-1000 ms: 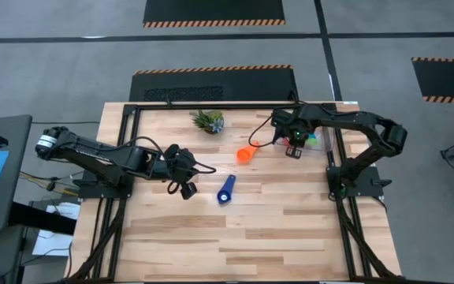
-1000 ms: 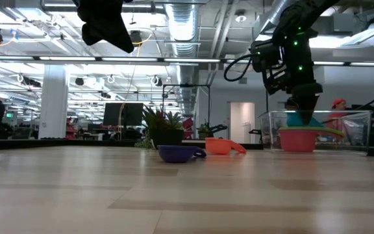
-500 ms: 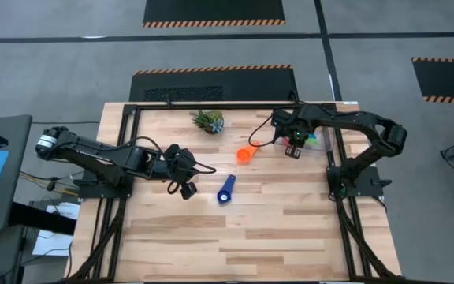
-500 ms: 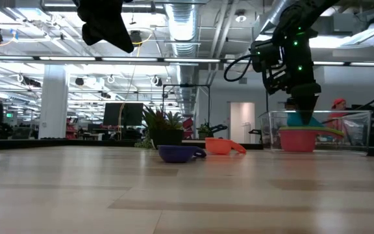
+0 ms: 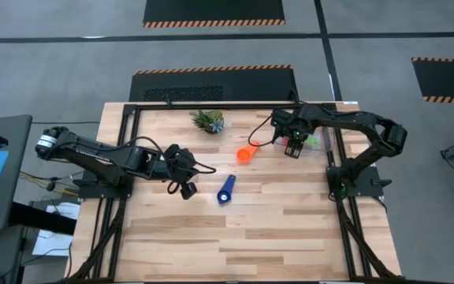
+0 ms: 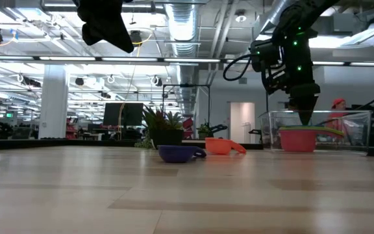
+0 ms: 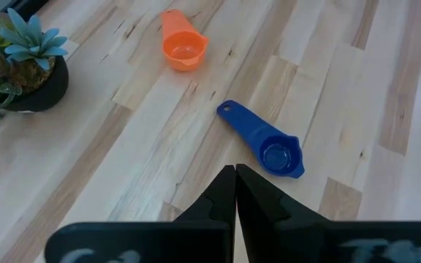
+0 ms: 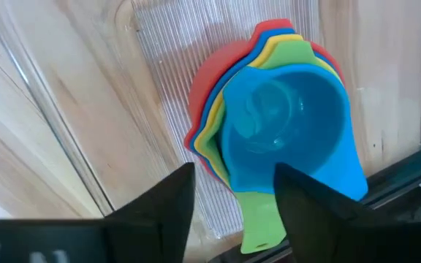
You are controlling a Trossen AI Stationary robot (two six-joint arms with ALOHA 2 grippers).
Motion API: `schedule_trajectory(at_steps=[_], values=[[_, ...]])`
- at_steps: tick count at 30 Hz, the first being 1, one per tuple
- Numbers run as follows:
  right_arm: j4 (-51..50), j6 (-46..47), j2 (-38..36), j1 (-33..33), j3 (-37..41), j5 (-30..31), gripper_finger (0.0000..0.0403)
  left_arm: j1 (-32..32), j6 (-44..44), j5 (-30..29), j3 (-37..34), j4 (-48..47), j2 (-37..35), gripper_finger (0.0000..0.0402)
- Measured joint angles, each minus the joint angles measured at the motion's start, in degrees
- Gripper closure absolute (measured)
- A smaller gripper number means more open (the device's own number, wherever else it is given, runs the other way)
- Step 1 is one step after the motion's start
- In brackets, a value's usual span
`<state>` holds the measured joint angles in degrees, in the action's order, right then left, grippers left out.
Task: Nest measuring cups in basket
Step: Stack the light blue measuring cup on top of the green measuring cup in the transparent bin
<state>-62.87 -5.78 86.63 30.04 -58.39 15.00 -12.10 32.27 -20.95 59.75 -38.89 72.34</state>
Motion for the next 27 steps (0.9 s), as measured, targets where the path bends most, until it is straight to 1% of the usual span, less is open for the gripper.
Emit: schedule_trajectory(at_steps=[3,7,14,17,20,23,25,27], values=[[-0.2,-0.1,0.0,0.0,-0.1,0.1,0.0179,0.0,0.0,0.0,0.0,0.0,0.0,0.0402],[-1.7,-0.1,0.0,0.0,-2.6,1.1,0.0176,0.0,0.0,0.0,0.0,0.0,0.0,0.0402],[-7.8,-0.2,0.0,0.0,-11.1,3.7,0.0191,0.0,0.0,0.0,0.0,0.0,0.0,0.0402],[-9.0,-0.3,0.0,0.7,-12.6,3.7,0.0200,0.0,0.0,0.0,0.0,0.0,0.0,0.0401],[-10.9,-0.2,0.0,3.3,-12.6,2.9,0.0216,0.0,0.1,0.0,0.0,0.0,0.0,0.0401],[-12.2,4.4,0.0,6.7,-12.5,2.5,0.0245,0.0,0.1,0.0,0.0,0.0,0.0,0.0401],[-12.2,7.8,0.0,9.2,-12.5,0.2,0.0270,0.0,0.0,-0.4,0.0,0.0,0.0,0.0401],[-11.7,10.0,0.0,12.1,-12.5,-3.4,0.0296,0.0,-0.4,-1.0,0.0,0.0,0.0,0.0401]])
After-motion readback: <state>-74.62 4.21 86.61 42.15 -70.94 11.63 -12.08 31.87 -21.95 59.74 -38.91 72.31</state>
